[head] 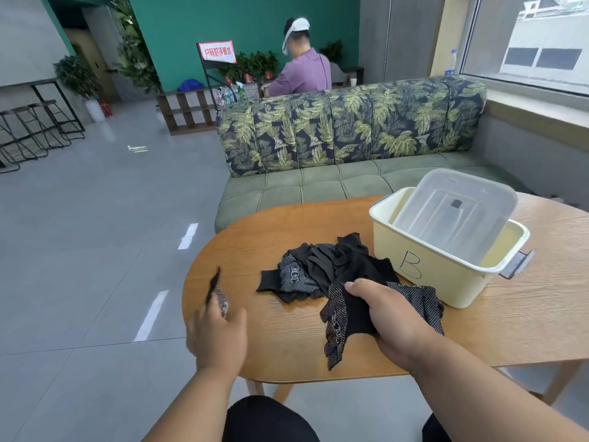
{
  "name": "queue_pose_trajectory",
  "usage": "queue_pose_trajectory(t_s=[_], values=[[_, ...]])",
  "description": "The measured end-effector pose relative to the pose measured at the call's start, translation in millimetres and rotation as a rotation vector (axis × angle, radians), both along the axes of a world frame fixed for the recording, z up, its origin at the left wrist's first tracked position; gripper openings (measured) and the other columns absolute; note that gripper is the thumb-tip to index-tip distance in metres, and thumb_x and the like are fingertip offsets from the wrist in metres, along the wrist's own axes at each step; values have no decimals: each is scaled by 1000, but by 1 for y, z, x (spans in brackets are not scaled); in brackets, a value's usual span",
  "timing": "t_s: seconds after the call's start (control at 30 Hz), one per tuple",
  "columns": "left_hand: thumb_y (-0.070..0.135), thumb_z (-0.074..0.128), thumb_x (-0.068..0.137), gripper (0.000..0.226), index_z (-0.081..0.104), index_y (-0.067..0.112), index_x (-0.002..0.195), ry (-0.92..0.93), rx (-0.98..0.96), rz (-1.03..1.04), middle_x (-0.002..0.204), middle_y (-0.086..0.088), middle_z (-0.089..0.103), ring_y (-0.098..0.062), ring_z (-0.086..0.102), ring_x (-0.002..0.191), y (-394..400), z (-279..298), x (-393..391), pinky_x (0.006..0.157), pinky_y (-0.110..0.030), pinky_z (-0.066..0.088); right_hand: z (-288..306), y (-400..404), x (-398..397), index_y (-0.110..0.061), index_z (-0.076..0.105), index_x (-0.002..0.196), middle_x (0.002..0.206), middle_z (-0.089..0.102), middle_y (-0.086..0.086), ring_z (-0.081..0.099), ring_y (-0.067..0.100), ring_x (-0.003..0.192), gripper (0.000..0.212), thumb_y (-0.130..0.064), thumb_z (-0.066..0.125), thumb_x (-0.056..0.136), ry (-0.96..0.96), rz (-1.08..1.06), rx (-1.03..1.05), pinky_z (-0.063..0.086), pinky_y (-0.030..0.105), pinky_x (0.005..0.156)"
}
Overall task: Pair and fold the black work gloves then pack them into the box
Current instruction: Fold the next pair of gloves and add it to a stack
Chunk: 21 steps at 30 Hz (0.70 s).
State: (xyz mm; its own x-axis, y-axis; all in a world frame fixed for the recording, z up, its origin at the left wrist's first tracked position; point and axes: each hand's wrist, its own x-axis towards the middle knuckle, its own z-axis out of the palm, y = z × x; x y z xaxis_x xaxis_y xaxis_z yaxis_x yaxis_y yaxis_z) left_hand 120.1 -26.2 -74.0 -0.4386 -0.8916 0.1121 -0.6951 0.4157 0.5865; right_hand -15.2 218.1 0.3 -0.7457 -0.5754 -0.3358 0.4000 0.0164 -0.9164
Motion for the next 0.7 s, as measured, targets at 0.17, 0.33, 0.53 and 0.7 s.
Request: queue_pose_trajectory(t_s=[0.17,0.33,0.53,0.7], values=[[42,56,89,75,37,17,157,34,-156,15,160,-3,43,-31,21,152,0,11,7,125,-53,17,4,-2,-1,-3,75,113,116,76,21,72,38,110,25,-19,62,99,-117,-87,-90,50,52,109],[56,42,88,76,37,26,157,-353,-241,-553,172,6,17,-24,2,160,68,-15,-4,128,-49,-4,9,-2,-4,-2,74,115,116,75,21,72,31,101,28,-21,60,99,-65,-115,-107,53,49,103],[64,26,97,79,16,24,164,-490,-125,-847,173,9,-10,-22,-17,158,119,-37,-14,126,-45,-16,6,6,-7,8,61,117,122,67,32,69,44,110,42,-29,61,97,-6,-106,-107,51,49,98],[55,26,102,71,8,28,165,-433,-148,-856,171,15,-17,-14,-21,157,116,-35,-14,125,-41,-18,7,10,-7,5,64,118,121,68,32,63,51,117,42,-30,63,95,-14,-124,-98,47,60,107]])
